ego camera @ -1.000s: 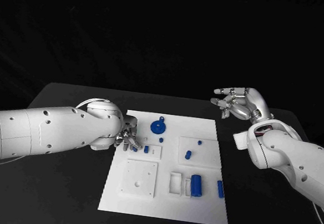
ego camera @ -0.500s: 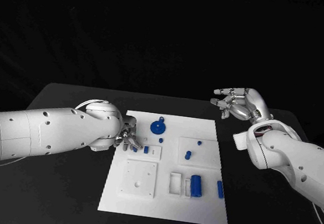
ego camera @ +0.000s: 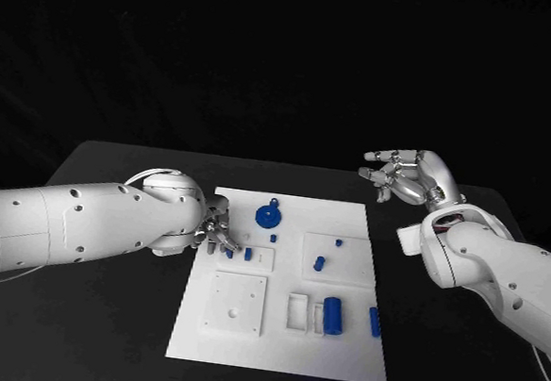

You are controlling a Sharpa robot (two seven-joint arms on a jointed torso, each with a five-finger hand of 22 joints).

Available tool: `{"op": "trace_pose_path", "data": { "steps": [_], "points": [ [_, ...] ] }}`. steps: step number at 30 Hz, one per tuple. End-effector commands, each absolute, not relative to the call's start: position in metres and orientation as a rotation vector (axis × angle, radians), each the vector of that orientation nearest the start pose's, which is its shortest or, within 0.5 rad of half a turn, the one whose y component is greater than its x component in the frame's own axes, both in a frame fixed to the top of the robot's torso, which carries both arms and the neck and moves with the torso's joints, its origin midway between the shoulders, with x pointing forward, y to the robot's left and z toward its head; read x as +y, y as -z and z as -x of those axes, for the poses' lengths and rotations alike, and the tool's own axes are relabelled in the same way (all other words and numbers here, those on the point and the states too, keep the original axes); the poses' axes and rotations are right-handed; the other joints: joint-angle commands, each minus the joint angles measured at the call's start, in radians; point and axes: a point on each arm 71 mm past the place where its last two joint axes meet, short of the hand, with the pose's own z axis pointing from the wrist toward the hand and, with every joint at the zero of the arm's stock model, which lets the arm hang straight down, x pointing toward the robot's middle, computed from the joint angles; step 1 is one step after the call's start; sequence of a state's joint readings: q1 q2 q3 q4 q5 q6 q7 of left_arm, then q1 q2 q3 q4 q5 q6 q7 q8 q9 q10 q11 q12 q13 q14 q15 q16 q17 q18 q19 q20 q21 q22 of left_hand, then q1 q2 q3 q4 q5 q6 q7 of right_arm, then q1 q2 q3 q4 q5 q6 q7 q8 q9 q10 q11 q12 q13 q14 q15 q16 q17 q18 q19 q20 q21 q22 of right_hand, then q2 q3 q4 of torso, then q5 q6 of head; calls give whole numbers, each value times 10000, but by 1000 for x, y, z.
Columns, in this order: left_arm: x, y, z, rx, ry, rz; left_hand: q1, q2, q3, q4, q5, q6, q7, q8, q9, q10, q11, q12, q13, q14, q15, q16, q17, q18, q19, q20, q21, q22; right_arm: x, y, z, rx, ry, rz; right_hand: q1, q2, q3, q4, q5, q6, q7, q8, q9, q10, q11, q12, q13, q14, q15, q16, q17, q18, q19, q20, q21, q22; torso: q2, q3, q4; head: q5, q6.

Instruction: Assemble the parts on the task board

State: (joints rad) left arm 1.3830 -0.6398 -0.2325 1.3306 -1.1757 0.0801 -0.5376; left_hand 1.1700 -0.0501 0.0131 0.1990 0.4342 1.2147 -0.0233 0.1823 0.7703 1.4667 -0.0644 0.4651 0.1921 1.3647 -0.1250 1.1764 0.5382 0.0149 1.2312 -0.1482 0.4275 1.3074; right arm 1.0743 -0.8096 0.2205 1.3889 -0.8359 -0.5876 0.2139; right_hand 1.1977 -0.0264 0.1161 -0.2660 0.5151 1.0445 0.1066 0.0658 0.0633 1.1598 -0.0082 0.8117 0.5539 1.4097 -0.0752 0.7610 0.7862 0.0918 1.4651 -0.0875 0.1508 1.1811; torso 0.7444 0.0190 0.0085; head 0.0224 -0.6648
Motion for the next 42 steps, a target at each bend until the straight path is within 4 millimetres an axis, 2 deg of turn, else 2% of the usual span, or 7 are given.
{"op": "trace_pose_path", "data": {
  "steps": [1,3,5,15,29,38,42],
  "points": [
    [186,205,-524,21913,1727,208,-23,-153,39,160,-68,46,8,67,27,462,-25,55,23,22,-59,14,-9,-149,68,30,-12,199,-245,145,-520,12451,-10186,-5169,-74,-30,0,47,50,-41,31,-42,-10,-86,-5,31,-17,29,1,-46,3,49,322,-57,-30,-18,-2,0,5,5,-2],
    [186,205,-524,21945,1763,243,-89,-238,69,289,-178,63,12,79,40,461,-26,69,30,27,-59,21,-6,-149,70,29,-8,198,-245,145,-520,12451,-10186,-5171,-74,-30,0,47,50,-41,31,-42,-10,-86,-5,31,-17,29,1,-46,3,49,322,-57,-30,-18,2,0,6,8,-2],
    [186,205,-524,21990,1810,295,-133,-204,83,328,-936,86,23,99,61,461,-19,80,34,27,-59,28,-1,-149,69,29,-6,199,-245,145,-520,12452,-10186,-5171,-74,-30,0,47,50,-41,31,-42,-10,-86,-5,31,-17,29,1,-46,3,49,322,-57,-30,-18,2,2,6,9,-12],
    [187,206,-523,22131,1983,555,-424,-523,341,644,-1264,136,32,139,152,462,-13,121,66,26,-55,62,12,-149,68,33,33,203,-245,146,-520,12458,-10180,-5178,-74,-30,0,47,50,-41,31,-42,-10,-86,-5,31,-17,29,1,-46,3,49,322,-57,-30,-18,0,8,0,25,-5],
    [186,207,-520,22333,2499,1045,-574,-203,316,680,-1282,214,10,125,174,468,-22,221,91,63,-64,110,35,-149,81,25,89,204,-245,146,-521,12472,-10171,-5190,-58,-27,8,46,55,-53,33,-43,-10,-82,-5,30,-21,29,1,-51,-1,50,322,-57,-30,-27,3,10,-7,17,-11],
    [183,207,-516,22571,2883,1214,-410,591,7,214,-1206,177,-11,151,333,469,-24,244,88,67,-64,118,37,-149,55,27,131,200,-245,147,-521,12494,-10177,-5197,-58,-27,8,46,55,-53,33,-43,-10,-82,-5,30,-21,29,1,-51,-1,50,322,-57,-30,-27,2,8,-2,18,-17],
    [183,207,-516,22554,2862,1257,-411,629,-136,146,-1211,136,-9,164,412,468,-23,241,85,66,-64,115,32,-149,59,26,136,200,-245,147,-521,12495,-10178,-5199,-58,-27,8,46,55,-53,33,-43,-10,-82,-5,30,-21,29,1,-51,-1,50,322,-57,-30,-27,0,5,-3,25,-3]
  ]
}}
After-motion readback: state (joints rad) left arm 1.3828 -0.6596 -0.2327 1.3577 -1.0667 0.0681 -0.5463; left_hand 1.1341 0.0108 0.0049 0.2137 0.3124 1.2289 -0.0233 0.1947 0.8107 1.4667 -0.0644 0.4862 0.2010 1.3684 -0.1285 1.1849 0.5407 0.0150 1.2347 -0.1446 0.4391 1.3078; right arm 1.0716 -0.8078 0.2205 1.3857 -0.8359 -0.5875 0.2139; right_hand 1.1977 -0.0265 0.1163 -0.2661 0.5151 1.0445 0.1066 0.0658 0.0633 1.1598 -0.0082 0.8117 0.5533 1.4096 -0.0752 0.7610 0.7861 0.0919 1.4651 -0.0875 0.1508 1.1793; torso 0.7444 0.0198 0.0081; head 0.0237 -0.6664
